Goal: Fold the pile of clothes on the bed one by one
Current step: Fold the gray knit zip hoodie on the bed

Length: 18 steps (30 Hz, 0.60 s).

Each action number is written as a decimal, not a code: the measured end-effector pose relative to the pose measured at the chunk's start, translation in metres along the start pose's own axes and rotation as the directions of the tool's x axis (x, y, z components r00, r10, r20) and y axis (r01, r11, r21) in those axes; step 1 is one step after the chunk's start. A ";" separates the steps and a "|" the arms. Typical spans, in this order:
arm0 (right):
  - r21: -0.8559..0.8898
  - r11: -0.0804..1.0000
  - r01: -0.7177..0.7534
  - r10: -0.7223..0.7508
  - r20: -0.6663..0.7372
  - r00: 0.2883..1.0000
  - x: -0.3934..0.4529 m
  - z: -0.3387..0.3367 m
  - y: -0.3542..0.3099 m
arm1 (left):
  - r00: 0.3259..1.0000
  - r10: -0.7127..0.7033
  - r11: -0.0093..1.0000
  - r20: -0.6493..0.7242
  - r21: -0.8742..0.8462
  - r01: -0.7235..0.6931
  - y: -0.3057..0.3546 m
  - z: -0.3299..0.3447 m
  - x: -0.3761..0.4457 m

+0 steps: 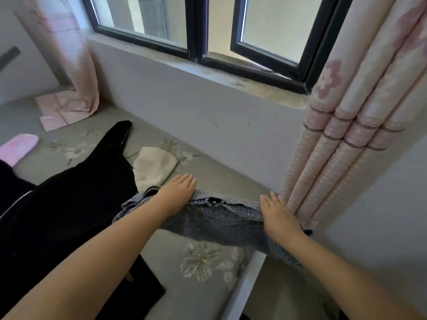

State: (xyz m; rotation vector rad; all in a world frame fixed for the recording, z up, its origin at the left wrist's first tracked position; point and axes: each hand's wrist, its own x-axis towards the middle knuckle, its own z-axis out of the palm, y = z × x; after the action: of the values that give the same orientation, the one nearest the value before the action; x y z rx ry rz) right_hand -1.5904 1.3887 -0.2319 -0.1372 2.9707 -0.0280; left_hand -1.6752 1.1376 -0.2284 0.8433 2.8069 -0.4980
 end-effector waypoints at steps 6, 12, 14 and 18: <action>0.059 0.998 0.006 -0.008 0.027 1.000 0.144 -0.007 0.059 | 0.999 -0.039 0.999 0.023 0.031 0.039 -0.038 -0.022 0.145; 0.096 0.995 -0.032 0.046 -0.140 0.989 0.212 0.002 0.081 | 0.995 -0.067 0.997 -0.068 0.020 0.069 -0.068 -0.018 0.247; 0.124 0.991 0.044 -0.019 -0.192 0.981 0.226 0.032 0.067 | 0.989 -0.140 0.990 -0.043 -0.017 0.140 -0.071 0.013 0.262; 0.175 0.979 0.105 -0.166 0.382 0.909 0.247 0.131 0.036 | 0.930 -0.212 0.963 0.299 -0.099 0.251 -0.033 0.119 0.266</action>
State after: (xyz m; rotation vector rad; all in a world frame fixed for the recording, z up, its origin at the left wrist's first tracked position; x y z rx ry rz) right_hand -1.8137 1.4005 -0.4030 -0.2927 2.5379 -0.2160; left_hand -1.9058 1.2028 -0.3977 0.3768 2.6428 -0.4162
